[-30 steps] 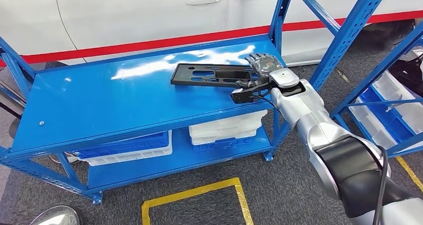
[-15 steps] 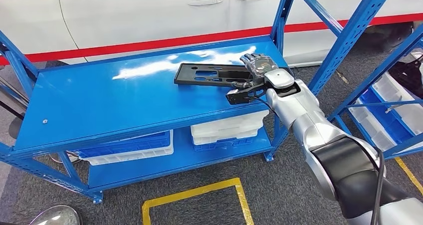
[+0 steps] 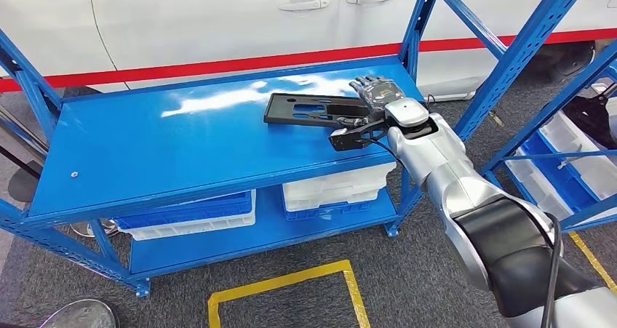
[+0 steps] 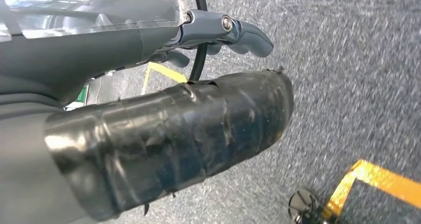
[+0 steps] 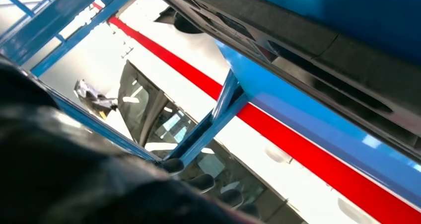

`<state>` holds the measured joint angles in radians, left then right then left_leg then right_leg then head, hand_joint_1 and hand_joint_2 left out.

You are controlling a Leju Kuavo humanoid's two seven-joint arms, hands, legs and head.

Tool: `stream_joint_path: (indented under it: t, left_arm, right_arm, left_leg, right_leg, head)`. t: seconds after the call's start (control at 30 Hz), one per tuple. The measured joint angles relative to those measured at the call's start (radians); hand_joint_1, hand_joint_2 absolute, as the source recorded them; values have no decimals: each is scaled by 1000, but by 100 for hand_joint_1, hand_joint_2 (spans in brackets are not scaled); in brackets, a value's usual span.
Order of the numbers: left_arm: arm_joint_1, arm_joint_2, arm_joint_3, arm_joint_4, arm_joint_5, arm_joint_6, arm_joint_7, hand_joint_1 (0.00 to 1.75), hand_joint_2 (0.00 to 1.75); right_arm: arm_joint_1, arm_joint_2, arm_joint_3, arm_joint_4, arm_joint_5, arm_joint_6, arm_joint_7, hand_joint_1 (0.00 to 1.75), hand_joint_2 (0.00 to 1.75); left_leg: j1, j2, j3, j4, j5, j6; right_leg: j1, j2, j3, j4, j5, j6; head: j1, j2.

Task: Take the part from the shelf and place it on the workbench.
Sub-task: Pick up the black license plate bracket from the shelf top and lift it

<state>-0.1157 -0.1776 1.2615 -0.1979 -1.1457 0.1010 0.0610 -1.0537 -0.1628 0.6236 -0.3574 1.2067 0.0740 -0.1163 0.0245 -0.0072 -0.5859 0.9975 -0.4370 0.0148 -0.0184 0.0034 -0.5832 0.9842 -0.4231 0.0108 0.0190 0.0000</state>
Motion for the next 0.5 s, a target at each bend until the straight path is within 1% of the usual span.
stream_joint_path:
  t: [0.17,0.3,0.33,0.5]
  left_arm:
    - [0,1,0,0,0,0,-2,0,0]
    - [0,1,0,0,-1,1,-3,0,0]
    - [0,1,0,0,-2,2,-3,0,0]
    - [0,0,0,0,-6,3,-3,0,0]
  right_arm:
    - [0,2,0,0,5,3,0,0,0]
    - [0,3,0,3,8,5,0,0,0]
    - [0,3,0,4,8,5,0,0,0]
    - [0,4,0,7,10,6,-1,0,0]
  left_leg:
    - [-2,0,0,1,-1,2]
    - [-2,0,0,1,-1,2]
    - [-2,0,0,1,-1,2]
    - [-2,0,-1,1,-1,1]
  right_leg:
    - [-2,0,0,0,0,2]
    - [-3,0,-1,0,-1,13]
    - [-3,0,-1,0,-1,14]
    - [-1,0,-4,3,-2,15]
  head:
    - [0,0]
    - [0,0]
    - [0,0]
    - [0,0]
